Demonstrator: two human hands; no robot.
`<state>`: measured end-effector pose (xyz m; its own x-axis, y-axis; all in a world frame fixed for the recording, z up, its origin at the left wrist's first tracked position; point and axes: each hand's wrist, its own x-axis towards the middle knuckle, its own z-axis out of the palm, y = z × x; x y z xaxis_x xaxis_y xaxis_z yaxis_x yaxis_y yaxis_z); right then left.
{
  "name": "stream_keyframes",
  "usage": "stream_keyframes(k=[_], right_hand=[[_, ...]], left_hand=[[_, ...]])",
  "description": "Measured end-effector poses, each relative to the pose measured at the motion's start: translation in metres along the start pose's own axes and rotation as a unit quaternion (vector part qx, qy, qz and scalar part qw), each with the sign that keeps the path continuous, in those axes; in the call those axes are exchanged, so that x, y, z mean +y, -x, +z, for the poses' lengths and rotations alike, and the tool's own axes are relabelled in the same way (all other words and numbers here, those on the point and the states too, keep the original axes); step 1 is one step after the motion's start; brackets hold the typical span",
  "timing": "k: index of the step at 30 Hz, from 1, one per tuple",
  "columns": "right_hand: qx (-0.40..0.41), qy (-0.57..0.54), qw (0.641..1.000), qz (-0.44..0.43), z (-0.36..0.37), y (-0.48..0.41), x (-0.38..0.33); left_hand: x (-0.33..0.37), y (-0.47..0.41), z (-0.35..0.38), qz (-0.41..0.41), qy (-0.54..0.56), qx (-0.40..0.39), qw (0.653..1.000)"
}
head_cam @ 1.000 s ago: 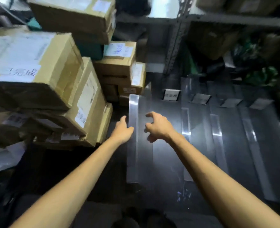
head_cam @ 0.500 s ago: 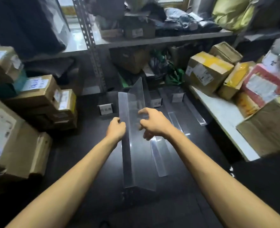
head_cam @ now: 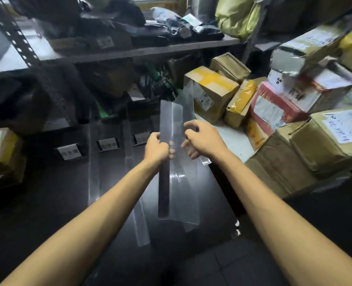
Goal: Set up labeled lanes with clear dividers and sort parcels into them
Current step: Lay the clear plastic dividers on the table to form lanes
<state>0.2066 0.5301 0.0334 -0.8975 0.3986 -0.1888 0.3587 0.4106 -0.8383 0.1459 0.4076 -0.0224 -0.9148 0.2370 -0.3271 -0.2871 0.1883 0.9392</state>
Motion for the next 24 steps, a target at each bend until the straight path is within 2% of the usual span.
stream_keyframes(k=[7,12,16,24], right_hand=[[0.062,0.129,0.989,0.037,-0.068,-0.048,0.048],[0.004,0.201,0.978,0.062,-0.081,-0.067,0.079],[-0.069,0.253,0.962,0.075,-0.079,-0.079,0.104],[-0.131,0.303,0.941,0.071,-0.060,-0.084,0.158]], left_hand=[[0.004,-0.049,0.105,-0.021,-0.101,-0.078,0.992],[-0.018,-0.064,0.154,-0.120,-0.158,-0.083,0.977],[-0.037,-0.069,0.170,-0.182,-0.124,-0.092,0.971],[-0.089,-0.078,0.183,-0.243,-0.137,-0.062,0.958]])
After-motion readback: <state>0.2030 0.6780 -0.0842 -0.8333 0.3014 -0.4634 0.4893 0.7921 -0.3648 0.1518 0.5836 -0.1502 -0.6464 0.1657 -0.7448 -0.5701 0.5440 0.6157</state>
